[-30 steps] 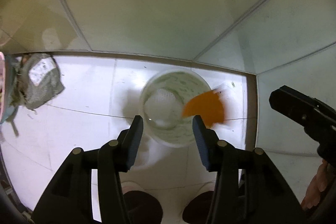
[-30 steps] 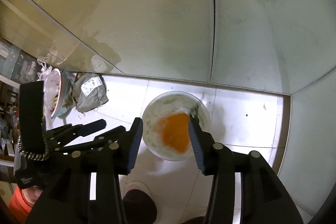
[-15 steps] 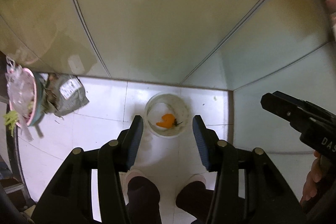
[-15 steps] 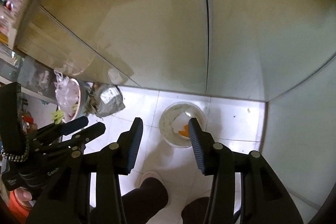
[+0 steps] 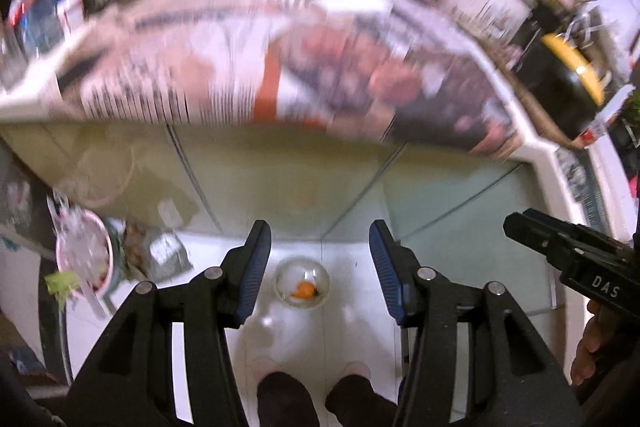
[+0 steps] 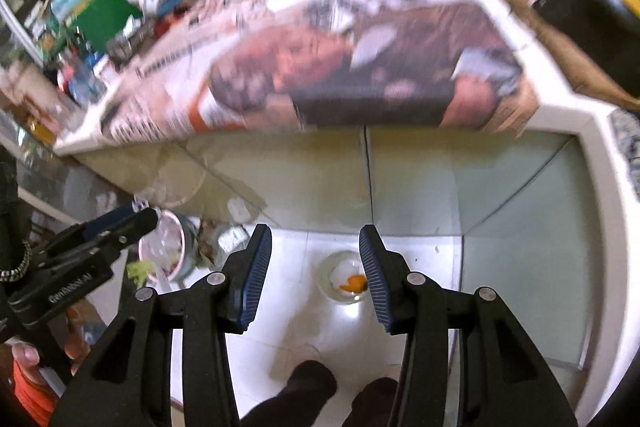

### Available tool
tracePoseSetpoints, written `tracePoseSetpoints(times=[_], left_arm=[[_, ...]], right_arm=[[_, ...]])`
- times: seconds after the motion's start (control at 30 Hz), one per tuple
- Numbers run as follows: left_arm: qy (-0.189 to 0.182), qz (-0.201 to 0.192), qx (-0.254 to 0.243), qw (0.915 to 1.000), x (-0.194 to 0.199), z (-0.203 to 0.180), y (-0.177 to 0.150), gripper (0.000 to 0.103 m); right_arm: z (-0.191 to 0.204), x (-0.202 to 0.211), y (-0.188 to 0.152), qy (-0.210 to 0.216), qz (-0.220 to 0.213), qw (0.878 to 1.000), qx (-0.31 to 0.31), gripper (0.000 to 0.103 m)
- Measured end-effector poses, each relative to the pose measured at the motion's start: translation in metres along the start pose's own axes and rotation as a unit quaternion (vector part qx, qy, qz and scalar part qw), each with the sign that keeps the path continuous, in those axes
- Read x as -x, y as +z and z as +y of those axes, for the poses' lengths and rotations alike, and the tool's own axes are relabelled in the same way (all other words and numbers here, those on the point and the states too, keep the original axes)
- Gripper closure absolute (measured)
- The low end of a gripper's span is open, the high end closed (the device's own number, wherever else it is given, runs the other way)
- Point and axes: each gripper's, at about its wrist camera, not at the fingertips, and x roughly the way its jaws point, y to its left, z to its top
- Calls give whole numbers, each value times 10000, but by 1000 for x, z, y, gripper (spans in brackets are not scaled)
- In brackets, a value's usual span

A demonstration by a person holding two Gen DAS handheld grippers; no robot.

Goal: Collect trash
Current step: 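Raise both open grippers back toward the counter, then grasp the cardboard piece with the left gripper while the right gripper reaches the crumpled tissue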

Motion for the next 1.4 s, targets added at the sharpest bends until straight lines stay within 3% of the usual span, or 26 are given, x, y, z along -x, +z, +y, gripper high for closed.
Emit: tracePoseSetpoints(times=[0.27,0.57,0.8,1.03,1.4], left_arm=[[-205,-737,-467,9960,74,-5,52,48],[-215,-1035,-442,9934,81,-14,105,48],[49,-1270,-219,9917,57,-37,160,47],[268,-1279,176,9913,20,-53,217,42],[329,-789,305,9959,-63,-45,287,42]], right_arm=[[22,63,29,-367,-824,9955,-293,60],[18,94,79,-452,-1445,9883,-193,60],[-8,88,140,-223,-1678,9854,168,60],[-39,69,206,60,-1567,9863,517,60],[-62,17,263,213,-1208,9912,492,60]])
